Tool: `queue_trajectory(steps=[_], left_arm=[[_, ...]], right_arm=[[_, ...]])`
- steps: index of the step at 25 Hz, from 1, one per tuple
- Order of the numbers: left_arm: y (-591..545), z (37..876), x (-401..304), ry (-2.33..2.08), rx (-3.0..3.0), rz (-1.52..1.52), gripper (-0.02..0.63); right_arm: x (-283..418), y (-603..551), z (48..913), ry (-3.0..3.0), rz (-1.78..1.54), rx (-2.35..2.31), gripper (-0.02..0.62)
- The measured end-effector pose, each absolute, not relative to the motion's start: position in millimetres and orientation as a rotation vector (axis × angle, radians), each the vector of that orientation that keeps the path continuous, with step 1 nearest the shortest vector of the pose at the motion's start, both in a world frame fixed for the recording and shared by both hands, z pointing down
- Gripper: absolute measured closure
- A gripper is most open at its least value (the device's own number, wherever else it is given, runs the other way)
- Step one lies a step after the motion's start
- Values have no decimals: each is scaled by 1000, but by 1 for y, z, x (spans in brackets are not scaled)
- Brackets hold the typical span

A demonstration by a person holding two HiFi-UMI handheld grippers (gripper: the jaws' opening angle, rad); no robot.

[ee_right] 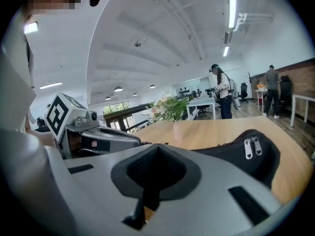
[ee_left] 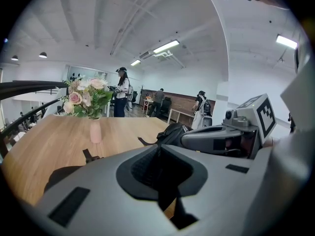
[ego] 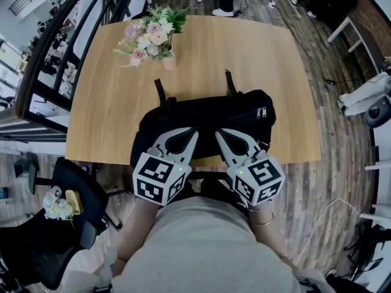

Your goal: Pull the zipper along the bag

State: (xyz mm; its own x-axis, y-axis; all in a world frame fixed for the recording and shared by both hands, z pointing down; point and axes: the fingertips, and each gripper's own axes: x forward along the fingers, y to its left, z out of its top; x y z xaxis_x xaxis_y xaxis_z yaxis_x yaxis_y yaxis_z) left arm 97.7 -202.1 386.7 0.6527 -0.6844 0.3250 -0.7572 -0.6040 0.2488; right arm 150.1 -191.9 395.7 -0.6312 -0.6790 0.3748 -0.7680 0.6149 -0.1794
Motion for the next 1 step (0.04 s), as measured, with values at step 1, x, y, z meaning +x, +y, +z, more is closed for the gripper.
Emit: queue_trajectory(steps=[1], left_arm=[[-202,387,98,-1143,2510,281,575]], right_arm=[[150,-192,396,-2571,474,1175,589]])
